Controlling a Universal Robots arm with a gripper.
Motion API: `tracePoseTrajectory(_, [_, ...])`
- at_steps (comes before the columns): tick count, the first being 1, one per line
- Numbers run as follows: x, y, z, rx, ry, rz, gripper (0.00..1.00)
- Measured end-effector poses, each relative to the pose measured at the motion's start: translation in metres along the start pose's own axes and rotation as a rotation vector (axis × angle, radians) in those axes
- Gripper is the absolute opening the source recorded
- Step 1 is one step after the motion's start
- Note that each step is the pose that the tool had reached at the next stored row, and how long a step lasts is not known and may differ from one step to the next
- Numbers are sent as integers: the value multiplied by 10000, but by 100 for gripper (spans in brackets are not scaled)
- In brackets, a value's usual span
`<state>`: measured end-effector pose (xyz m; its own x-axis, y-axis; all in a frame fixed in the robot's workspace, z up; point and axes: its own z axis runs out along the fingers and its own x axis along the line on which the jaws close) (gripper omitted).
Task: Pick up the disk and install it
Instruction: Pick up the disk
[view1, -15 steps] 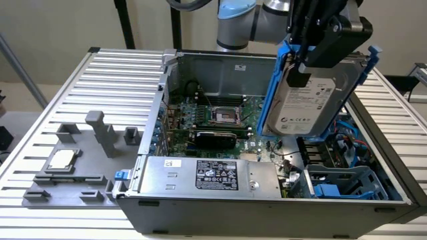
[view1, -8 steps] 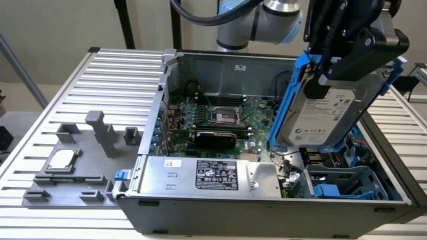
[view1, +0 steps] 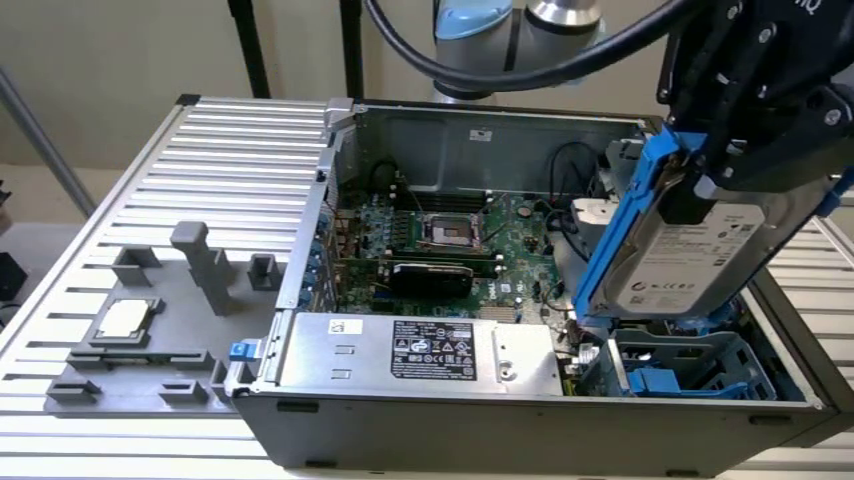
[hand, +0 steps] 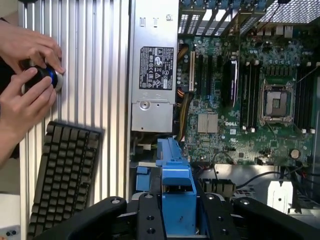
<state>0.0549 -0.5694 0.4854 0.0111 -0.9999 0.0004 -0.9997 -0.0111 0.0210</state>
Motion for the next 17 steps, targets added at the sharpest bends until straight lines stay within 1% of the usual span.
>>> tracePoseTrajectory(5, [70,-221,-4,-2,0,0,33])
tracePoseTrajectory(12, [103,-532,-8,-2,-6,0,33])
tracePoseTrajectory(13, [103,-547,-9,-4,-5,0,33])
tracePoseTrajectory(17, [103,-547,-8,-4,-10,0,33])
